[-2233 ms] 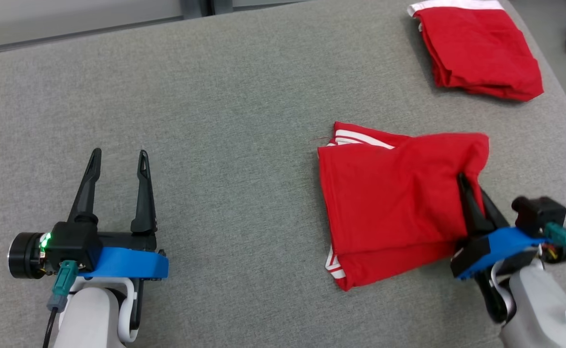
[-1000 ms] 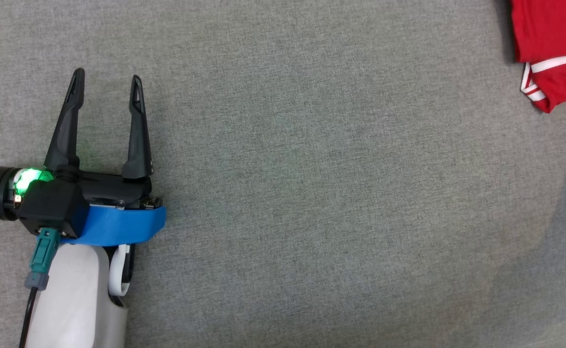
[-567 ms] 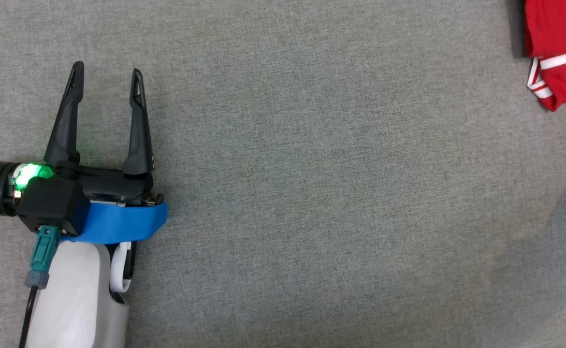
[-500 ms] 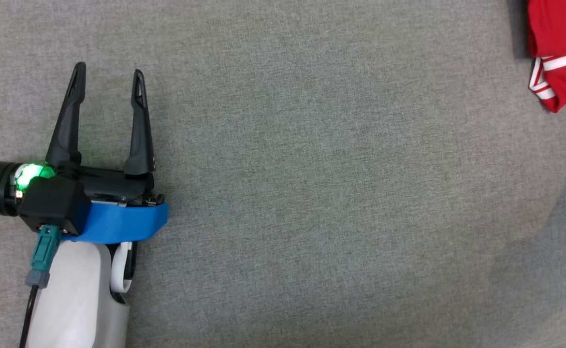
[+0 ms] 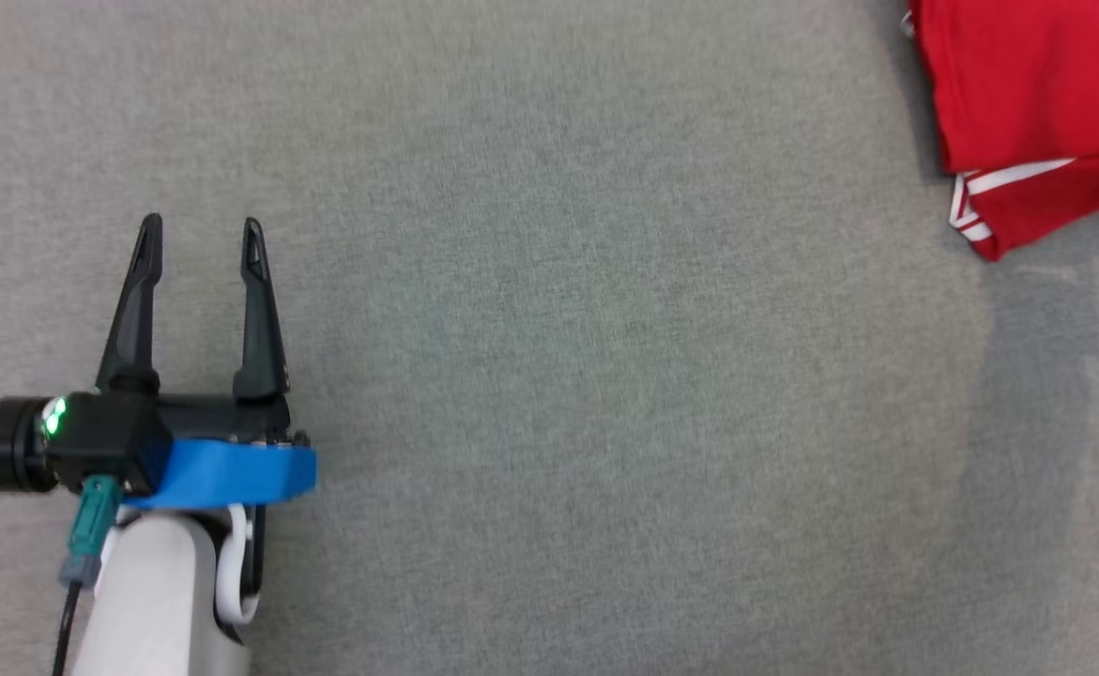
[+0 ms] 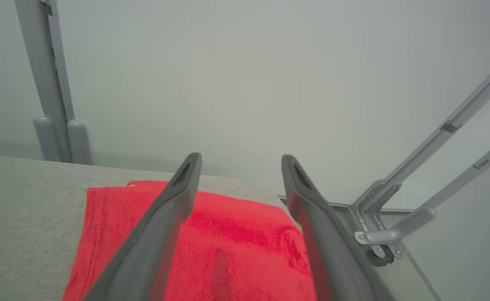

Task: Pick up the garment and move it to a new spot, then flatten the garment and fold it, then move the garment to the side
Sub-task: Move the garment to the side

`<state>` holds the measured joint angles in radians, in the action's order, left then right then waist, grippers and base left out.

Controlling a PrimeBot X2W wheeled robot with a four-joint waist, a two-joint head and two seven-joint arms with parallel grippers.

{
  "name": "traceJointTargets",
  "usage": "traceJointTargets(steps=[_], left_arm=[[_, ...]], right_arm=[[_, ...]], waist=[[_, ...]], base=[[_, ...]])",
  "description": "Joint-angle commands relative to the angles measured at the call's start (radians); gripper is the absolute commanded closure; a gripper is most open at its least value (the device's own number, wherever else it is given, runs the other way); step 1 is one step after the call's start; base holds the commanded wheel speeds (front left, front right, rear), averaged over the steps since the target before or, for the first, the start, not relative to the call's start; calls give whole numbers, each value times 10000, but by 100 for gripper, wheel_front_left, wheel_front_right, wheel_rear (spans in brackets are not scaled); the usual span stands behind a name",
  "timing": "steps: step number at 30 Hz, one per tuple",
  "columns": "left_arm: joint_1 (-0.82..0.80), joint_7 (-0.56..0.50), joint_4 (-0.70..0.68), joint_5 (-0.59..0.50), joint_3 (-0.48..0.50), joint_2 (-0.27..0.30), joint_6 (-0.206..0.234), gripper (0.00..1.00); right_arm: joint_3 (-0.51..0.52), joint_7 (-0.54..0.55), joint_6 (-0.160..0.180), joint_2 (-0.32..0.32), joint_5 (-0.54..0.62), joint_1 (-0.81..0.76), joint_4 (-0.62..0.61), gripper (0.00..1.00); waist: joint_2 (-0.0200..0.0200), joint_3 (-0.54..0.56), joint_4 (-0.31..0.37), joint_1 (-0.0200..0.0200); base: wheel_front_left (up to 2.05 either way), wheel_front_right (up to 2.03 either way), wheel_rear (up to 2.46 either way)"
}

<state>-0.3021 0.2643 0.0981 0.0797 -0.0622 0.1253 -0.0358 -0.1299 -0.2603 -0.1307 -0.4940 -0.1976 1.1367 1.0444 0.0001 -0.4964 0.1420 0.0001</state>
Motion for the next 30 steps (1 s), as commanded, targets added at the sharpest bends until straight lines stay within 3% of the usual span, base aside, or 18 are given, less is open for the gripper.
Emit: traceJointTargets(steps=[1,7,16,30], left_arm=[[243,-4,47,59,98,-23,47,0],[942,-2,138,203,197,-252,142,0],[1623,-4,375,344,299,-451,145,0],[2362,-4,1067,476,285,-611,-84,0]], right_arm=[[-7,-44,-2,413,-326,-568,-734,0],[-567,-45,-2,1030,-886,-2692,-3098,0],[-728,-45,-2,1639,-1251,-5206,-4901,0],[738,-48,-2,2671,-1006,-9131,-6775,0]], waist=[[-1,506,188,-1],[-1,1631,-46,-1],[-1,2719,-555,-1],[-1,3805,-1581,-1]], base=[[0,0,0],[0,0,0],[0,0,0],[0,0,0]])
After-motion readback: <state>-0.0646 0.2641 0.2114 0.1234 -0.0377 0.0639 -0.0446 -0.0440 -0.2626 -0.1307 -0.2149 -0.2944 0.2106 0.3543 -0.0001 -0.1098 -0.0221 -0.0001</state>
